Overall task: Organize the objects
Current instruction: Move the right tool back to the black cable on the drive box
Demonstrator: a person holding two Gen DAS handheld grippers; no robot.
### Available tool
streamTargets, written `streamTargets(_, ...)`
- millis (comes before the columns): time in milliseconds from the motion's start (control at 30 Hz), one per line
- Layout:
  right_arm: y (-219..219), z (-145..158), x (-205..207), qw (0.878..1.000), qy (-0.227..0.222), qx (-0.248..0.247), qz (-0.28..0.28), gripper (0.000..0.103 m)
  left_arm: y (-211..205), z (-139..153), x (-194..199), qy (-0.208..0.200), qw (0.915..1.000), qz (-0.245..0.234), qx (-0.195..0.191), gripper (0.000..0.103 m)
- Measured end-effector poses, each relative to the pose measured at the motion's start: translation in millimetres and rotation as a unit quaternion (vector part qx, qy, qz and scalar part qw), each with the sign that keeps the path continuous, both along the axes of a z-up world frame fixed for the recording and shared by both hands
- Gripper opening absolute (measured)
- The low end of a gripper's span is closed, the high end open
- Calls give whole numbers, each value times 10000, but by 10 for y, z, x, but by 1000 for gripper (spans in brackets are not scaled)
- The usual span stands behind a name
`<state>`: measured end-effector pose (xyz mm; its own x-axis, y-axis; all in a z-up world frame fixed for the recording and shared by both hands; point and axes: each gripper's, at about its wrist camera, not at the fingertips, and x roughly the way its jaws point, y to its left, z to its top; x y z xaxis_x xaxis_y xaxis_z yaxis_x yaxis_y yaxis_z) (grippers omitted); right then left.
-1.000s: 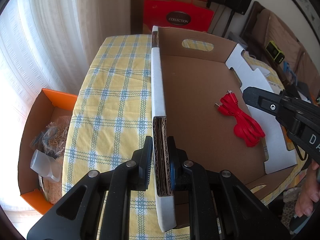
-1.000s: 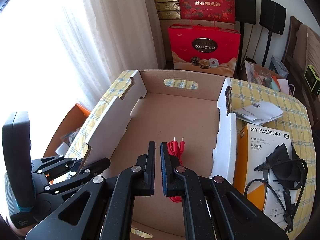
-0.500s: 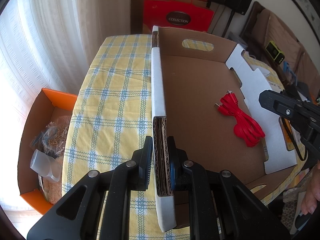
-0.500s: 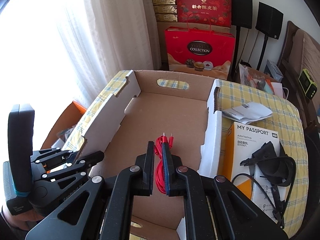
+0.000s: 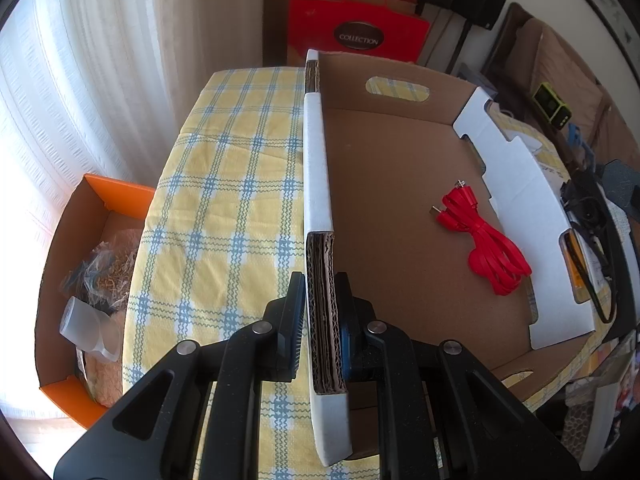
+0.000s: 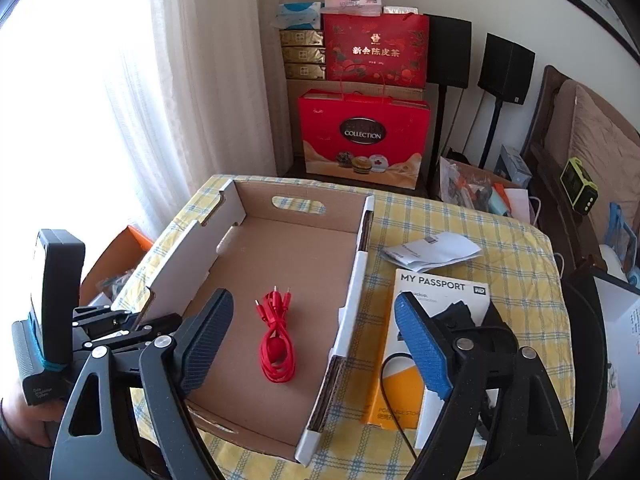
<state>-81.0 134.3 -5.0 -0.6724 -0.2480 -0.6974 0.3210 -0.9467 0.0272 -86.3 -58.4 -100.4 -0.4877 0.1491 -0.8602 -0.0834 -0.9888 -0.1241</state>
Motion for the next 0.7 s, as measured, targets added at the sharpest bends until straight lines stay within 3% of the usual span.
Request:
streamTargets(133,113,42,16,10000,14,33,-88,90,-8,-33,-6,-33,10000,-1,-22,13)
streamTargets(267,263,58,34,9996,85,64,-242,102,-17,-60,-8,-69,10000,28,21,13)
streamTargets(700,974,41,35,9975,-74,-126,-687,102,-22,-54,-13,-88,10000,39,14,13)
